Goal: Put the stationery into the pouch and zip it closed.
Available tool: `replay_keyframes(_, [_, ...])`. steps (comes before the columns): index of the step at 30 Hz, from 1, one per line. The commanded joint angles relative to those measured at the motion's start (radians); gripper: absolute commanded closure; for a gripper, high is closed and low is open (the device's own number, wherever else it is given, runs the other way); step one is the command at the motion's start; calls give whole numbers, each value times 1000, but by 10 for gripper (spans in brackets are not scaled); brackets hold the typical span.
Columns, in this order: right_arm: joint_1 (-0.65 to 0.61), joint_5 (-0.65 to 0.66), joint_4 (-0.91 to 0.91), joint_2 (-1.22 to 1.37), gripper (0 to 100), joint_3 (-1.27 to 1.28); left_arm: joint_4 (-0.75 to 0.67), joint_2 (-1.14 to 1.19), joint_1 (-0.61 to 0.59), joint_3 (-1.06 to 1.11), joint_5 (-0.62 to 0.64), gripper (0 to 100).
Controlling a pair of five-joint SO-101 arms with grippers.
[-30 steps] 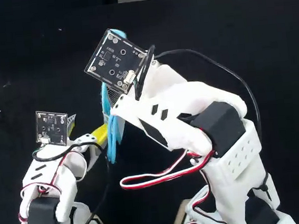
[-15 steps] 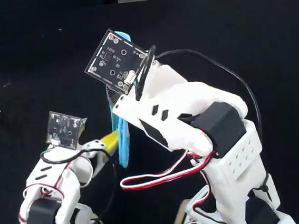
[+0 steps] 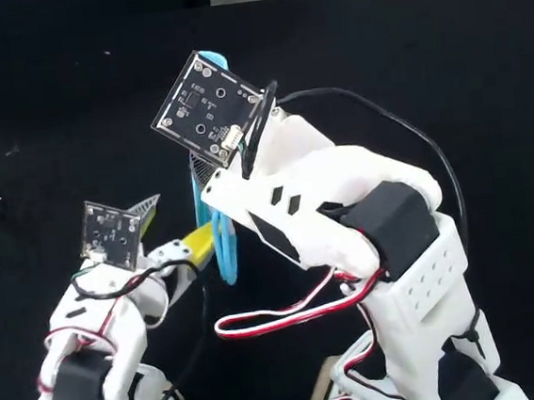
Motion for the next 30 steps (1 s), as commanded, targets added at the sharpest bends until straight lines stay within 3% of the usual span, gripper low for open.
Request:
replay_keyframes(1, [5, -5, 0, -18, 988, -41, -129, 11, 10, 45, 68, 683])
replay_keyframes(16, [5, -6, 2, -25, 988, -41, -140, 12, 8, -81, 92, 686])
replay_keyframes(23, [8, -5, 2, -27, 988, -41, -135, 3, 8, -39, 95, 838])
replay_keyframes(27, [9, -5, 9, -27, 988, -41, -130, 3, 10, -76, 92, 973])
replay_keyframes(30, [11, -5, 15, -27, 988, -41, -110, 3, 10, -102, 91, 970])
